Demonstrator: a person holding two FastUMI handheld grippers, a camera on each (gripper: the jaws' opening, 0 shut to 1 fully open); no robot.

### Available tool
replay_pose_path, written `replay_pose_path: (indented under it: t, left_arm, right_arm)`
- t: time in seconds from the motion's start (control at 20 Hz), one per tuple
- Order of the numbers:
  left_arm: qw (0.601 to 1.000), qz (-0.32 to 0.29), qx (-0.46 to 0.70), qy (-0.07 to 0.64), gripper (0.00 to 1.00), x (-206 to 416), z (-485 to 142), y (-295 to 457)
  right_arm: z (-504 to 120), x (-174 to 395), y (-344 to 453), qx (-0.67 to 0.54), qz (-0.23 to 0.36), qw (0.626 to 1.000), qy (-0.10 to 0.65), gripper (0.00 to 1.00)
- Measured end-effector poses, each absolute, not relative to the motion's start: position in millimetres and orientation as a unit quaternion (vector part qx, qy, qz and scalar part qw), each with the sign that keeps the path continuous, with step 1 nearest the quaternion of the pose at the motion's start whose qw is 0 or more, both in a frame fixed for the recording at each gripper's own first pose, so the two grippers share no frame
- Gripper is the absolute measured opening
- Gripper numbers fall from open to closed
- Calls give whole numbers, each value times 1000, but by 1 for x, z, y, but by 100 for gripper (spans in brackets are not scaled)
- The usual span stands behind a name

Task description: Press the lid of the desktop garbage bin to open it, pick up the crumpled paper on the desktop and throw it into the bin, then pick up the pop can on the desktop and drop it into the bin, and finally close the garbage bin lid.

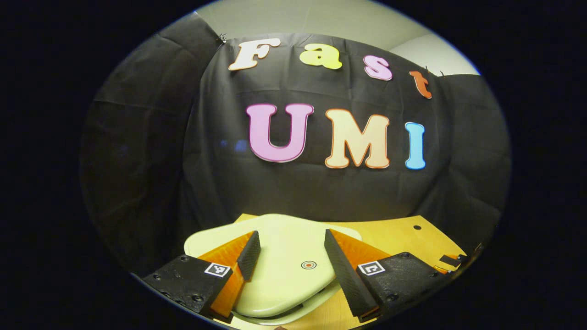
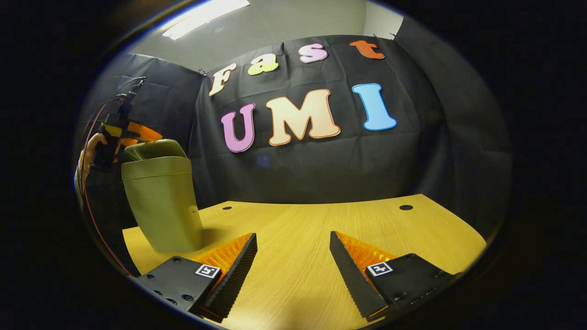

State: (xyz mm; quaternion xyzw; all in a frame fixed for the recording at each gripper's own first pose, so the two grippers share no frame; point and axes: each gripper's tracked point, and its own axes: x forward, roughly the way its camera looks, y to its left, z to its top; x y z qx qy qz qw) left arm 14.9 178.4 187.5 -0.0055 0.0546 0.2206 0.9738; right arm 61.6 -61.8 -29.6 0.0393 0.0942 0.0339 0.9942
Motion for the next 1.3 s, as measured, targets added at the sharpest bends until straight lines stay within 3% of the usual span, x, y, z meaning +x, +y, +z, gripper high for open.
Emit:
replay_pose_path:
  t: [0.35,0.65,0.7,1.3]
  left_arm:
    - [967,249,37,31,81,11,172,180]
    - [964,262,44,-5,84,7,174,186]
    - [964,262,44,-13,93,7,177,186]
    - [949,305,74,-26,94,7,169,192]
  right_arm:
    - [-38,61,-58,37,39,993,106,100]
    - [-49,63,-55,39,43,991,120,100]
    - [-50,62,-53,40,44,991,120,100]
    - [-53,67,-48,49,55,990,124,100]
